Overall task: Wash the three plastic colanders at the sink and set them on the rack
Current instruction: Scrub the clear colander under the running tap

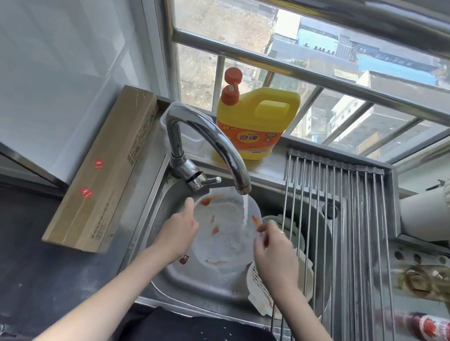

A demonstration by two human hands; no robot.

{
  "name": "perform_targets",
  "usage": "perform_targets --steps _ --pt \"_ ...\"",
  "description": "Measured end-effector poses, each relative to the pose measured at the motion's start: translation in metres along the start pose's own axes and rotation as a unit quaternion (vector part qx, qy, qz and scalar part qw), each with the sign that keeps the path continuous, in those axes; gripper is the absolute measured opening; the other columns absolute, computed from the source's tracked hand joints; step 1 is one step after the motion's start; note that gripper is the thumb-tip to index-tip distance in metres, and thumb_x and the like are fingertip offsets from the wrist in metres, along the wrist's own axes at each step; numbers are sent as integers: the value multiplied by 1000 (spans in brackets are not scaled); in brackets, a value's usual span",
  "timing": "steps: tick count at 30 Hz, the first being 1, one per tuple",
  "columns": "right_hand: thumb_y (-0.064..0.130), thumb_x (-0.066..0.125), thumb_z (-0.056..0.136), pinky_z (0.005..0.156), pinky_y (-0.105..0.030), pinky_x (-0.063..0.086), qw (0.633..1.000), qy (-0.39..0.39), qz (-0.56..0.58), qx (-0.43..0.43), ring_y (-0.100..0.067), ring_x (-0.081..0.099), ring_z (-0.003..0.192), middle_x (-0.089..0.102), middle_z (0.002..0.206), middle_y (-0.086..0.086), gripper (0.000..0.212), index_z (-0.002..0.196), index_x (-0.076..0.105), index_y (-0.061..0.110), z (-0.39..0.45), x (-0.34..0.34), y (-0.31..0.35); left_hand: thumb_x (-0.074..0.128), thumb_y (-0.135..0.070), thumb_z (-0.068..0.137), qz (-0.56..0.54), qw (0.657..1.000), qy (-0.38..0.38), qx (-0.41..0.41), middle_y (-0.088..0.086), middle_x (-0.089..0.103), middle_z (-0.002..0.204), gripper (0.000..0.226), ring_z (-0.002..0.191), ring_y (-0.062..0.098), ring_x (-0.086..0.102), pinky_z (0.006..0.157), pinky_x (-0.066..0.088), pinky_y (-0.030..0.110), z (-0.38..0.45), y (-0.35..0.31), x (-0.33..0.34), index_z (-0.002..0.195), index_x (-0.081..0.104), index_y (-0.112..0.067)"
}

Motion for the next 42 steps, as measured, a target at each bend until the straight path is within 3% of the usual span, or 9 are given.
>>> perform_targets --steps 2,6,13,18,25,34,38,40,42 --pt "30 46 95 51 -33 40 996 -22 0 90 -19 53 62 55 72 1 13 94 44 16 -6 -15 -25 32 -3 93 -4 1000 6 10 6 45 59 12 52 25 42 41 21 30 -1 -5 1 97 26 -13" --pt "55 37 93 60 -32 40 969 142 -85 184 -19 57 73 58 77 2 39 79 50 21 -13 11 -56 32 -8 95 -72 997 11 26 8 44 62 13 52 20 38 46 25 31 -4 -15 1 89 25 -17" --pt "18 46 93 50 -32 27 998 23 33 48 -17 36 50 41 52 -3 43 52 34 14 -7 -19 -7 37 -9 91 -199 977 25 -70 15 58 68 13 52 23 55 54 47 34 -1 4 19 102 39 -16" --pt "25 42 97 57 -36 33 997 34 -71 5 -31 47 61 46 60 -9 48 52 29 17 3 -25 4 58 -30 91 -359 893 141 -230 18 60 60 29 44 24 63 49 57 35 0 19 59 111 46 -12" --pt "30 42 97 49 -29 26 996 71 -46 28 -18 35 50 36 53 -1 46 54 34 14 28 -24 -18 35 -11 94 -288 896 228 -250 19 63 55 24 37 19 60 51 58 34 2 15 65 113 42 3" --pt "41 46 83 39 -20 25 963 -121 -208 -124 -17 49 44 46 47 5 41 49 43 18 4 -41 -1 29 -5 93 -286 914 136 -254 16 59 43 36 31 19 57 41 55 31 7 24 51 122 45 9" --pt "20 54 80 73 -35 53 938 8 -241 -249 -27 64 93 68 96 -6 21 95 66 13 2 17 21 27 -6 90 -233 941 83 -229 24 65 65 35 49 31 68 67 59 50 6 22 37 113 50 5" --pt "10 52 82 113 -41 28 918 103 -305 -232 -30 36 138 41 146 -15 58 138 43 3 7 54 13 27 -8 91 -216 951 69 -208 19 64 73 31 57 32 70 69 58 49 3 15 32 112 48 1" --pt "8 40 91 117 -39 -6 895 166 -375 -178 -30 5 147 9 157 -20 66 149 11 -3 12 72 5 27 -7 92 -201 959 53 -192 13 59 73 23 59 30 70 68 59 46 -2 8 24 107 45 -3"
Point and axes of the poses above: each hand's wrist, its own z-axis towards the middle knuckle, its own x-axis out of the palm, y = z × x, the point moved 9 cm from there along z, towards the middle knuckle
